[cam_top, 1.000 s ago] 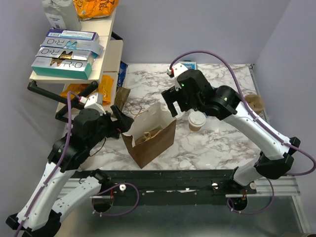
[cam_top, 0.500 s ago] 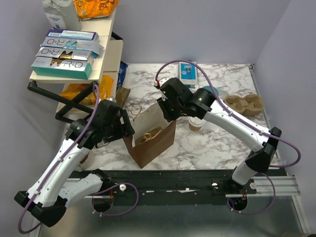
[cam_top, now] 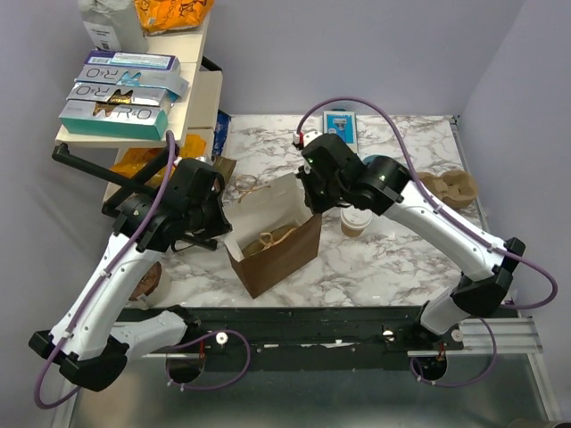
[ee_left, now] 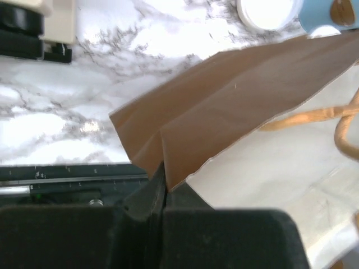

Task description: Pack the takeout coffee

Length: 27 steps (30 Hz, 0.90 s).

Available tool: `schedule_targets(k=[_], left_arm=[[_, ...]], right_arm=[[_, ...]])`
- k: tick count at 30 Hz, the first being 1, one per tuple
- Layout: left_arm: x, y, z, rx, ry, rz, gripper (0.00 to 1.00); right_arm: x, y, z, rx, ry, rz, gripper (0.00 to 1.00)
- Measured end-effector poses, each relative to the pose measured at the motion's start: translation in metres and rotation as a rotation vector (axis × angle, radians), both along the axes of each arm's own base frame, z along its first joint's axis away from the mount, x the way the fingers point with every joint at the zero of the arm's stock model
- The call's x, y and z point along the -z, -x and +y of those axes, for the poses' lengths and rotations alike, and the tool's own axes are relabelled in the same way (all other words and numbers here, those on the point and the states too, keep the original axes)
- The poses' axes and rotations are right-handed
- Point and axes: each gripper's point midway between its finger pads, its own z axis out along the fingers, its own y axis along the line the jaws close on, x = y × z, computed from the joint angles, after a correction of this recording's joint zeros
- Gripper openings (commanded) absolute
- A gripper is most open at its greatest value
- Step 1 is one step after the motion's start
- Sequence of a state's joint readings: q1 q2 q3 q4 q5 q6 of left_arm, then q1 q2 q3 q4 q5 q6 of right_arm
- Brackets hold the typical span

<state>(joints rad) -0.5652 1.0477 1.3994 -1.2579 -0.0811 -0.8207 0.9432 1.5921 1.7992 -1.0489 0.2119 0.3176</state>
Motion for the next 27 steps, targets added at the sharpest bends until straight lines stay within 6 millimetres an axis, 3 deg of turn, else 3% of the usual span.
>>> schedule_targets(k=[4, 7, 10, 11, 13, 14, 16, 17, 19, 25, 27], left_arm=[[-0.01, -0.007, -0.003, 0.03, -0.028, -0.012, 0.1], [-0.004, -0.024, -0.007, 0.034, -0.065, -0.03, 0.42], [0.011, -0.038, -0.011, 0.024, -0.083, -0.034, 0.58], [0.024, -0.039, -0.01, 0.021, -0.102, -0.005, 0.68], [0.033, -0.042, -0.01, 0.02, -0.116, 0.01, 0.76], [0.033, -0.044, -0.011, 0.018, -0.114, 0.005, 0.81], [0.026, -0.048, -0.014, 0.02, -0.095, -0.026, 0.89], [0.021, -0.05, -0.016, 0.02, -0.083, -0.044, 0.91], [0.006, -0.054, -0.02, 0.023, -0.046, -0.096, 0.99], [-0.027, -0.05, -0.02, 0.028, 0.034, -0.205, 0.99], [-0.034, -0.045, -0.018, 0.027, 0.052, -0.231, 0.99]], right_arm=[[-0.02, 0.005, -0.006, 0.023, -0.054, -0.019, 0.04], [-0.018, 0.004, -0.013, 0.058, -0.06, -0.011, 0.05], [0.011, 0.002, -0.024, 0.113, -0.022, 0.046, 0.32], [0.024, 0.001, -0.029, 0.137, 0.001, 0.074, 0.45], [0.046, 0.0, -0.035, 0.179, 0.046, 0.122, 0.6], [0.054, -0.001, -0.038, 0.198, 0.066, 0.137, 0.69], [0.055, -0.004, -0.042, 0.221, 0.07, 0.134, 0.77], [0.049, -0.005, -0.043, 0.225, 0.055, 0.12, 0.88], [0.031, -0.004, -0.044, 0.222, 0.003, 0.078, 0.99], [-0.061, 0.004, -0.066, 0.171, -0.239, -0.188, 1.0], [-0.079, 0.008, -0.08, 0.158, -0.278, -0.267, 1.0]])
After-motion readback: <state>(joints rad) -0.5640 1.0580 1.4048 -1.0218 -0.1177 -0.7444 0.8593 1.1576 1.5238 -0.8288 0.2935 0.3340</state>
